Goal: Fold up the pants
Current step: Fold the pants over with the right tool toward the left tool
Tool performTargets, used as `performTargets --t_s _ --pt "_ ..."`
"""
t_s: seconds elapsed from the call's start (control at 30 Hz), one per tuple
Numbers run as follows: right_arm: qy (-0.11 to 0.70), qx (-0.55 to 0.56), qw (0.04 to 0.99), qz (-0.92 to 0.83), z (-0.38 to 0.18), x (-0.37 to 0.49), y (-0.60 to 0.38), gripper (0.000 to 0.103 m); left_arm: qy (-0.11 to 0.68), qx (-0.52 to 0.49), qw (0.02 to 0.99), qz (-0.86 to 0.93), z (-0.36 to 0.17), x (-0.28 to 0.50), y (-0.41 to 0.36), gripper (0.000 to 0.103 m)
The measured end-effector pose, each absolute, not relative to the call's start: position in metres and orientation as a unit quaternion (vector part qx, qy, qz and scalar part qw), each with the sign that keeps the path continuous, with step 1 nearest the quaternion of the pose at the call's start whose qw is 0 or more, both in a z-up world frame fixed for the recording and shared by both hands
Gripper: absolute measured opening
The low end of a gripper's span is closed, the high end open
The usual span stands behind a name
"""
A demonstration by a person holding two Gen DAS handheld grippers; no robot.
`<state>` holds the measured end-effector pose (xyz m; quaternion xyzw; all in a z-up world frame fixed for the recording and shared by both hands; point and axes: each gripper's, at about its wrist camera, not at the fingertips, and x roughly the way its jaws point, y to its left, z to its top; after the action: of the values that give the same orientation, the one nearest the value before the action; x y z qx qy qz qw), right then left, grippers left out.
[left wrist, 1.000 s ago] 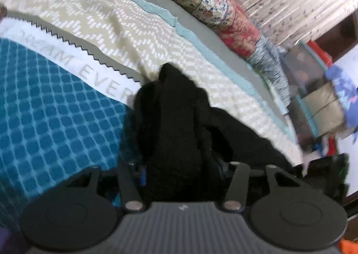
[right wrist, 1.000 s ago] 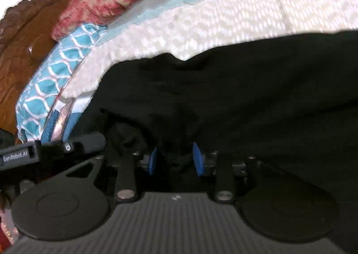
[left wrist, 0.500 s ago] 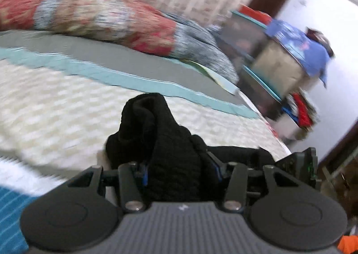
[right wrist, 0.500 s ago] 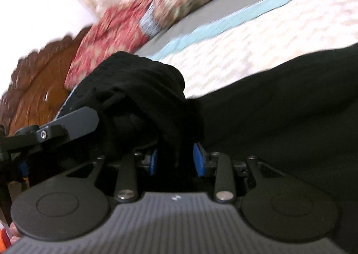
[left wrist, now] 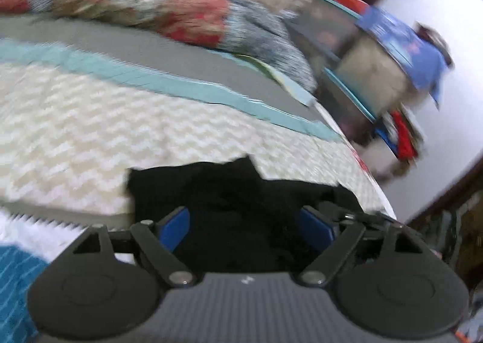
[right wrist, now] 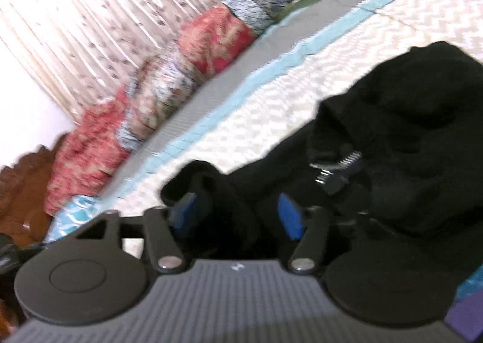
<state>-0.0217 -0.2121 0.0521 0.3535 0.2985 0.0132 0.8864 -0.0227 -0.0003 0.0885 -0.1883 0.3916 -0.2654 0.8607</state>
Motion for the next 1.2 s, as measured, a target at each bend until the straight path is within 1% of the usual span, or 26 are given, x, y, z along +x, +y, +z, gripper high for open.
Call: performTargets --t_s 0.07,0.17,0.2,0.23,0.27,0.3,0.37,0.43,0.47,0.6,0.67,0.73,0.87,1.03,1.1,1.13,1.2 --pt "0.309 0.351 0.883 0.03 0.05 -0.009 -0.203 0.085 0.402 -0.208 0.859 -0.241 0.083 -0.02 0.016 0.083" --pt "0.352 0.318 0.879 0.044 0.038 0.014 -0.195 0.086 0.415 -0.222 0.852 -0.228 0.076 -0.02 0.026 0.083" --pt "0.375 0.304 0.875 0.041 0.032 0.02 -0.19 0.081 0.419 -0.221 0.851 -0.227 0.073 -0.021 0.026 0.083" --pt "0.401 0.295 0.866 0.038 0.024 0.027 -0.185 0.069 0.423 -0.217 0.85 -0.227 0.071 -0.022 0.025 0.083" --pt "0.404 0.299 0.864 0.04 0.022 0.026 -0.183 0.04 0.425 -0.212 0.849 -0.229 0.07 -0.024 0.023 0.083" --pt "0.393 0.299 0.869 0.037 0.026 0.02 -0.181 0.032 0.427 -0.208 0.849 -0.232 0.069 -0.025 0.02 0.083" --pt "0.352 0.271 0.895 0.028 0.046 0.003 -0.176 0.026 0.427 -0.197 0.849 -0.241 0.068 -0.027 0.013 0.083" --pt "0.31 0.244 0.919 0.009 0.062 -0.016 -0.173 0.026 0.428 -0.185 0.849 -0.25 0.068 -0.026 0.003 0.083" --pt "0.304 0.248 0.92 -0.005 0.063 -0.023 -0.175 0.027 0.428 -0.18 0.848 -0.255 0.067 -0.025 -0.004 0.083" --pt "0.365 0.321 0.872 -0.058 0.02 -0.025 -0.19 0.029 0.434 -0.158 0.844 -0.273 0.063 -0.022 -0.028 0.083" --pt "0.354 0.365 0.859 -0.057 0.014 -0.03 -0.201 0.03 0.439 -0.144 0.842 -0.278 0.06 -0.022 -0.039 0.083" --pt "0.354 0.347 0.867 -0.055 0.02 -0.026 -0.199 0.032 0.443 -0.133 0.84 -0.283 0.057 -0.022 -0.048 0.083" --pt "0.333 0.319 0.886 -0.046 0.035 -0.033 -0.201 0.043 0.449 -0.112 0.839 -0.287 0.051 -0.02 -0.063 0.083" --pt "0.232 0.294 0.92 -0.114 0.062 -0.069 -0.249 0.045 0.488 -0.056 0.829 -0.266 0.032 -0.011 -0.079 0.081" --pt "0.213 0.295 0.916 -0.166 0.065 -0.08 -0.282 0.059 0.492 -0.021 0.831 -0.259 0.027 -0.011 -0.09 0.081" --pt "0.206 0.293 0.912 -0.2 0.064 -0.085 -0.3 0.061 0.492 -0.011 0.832 -0.256 0.027 -0.011 -0.094 0.082" --pt "0.203 0.278 0.908 -0.241 0.057 -0.093 -0.324 0.062 0.492 -0.009 0.833 -0.252 0.028 -0.012 -0.098 0.084"
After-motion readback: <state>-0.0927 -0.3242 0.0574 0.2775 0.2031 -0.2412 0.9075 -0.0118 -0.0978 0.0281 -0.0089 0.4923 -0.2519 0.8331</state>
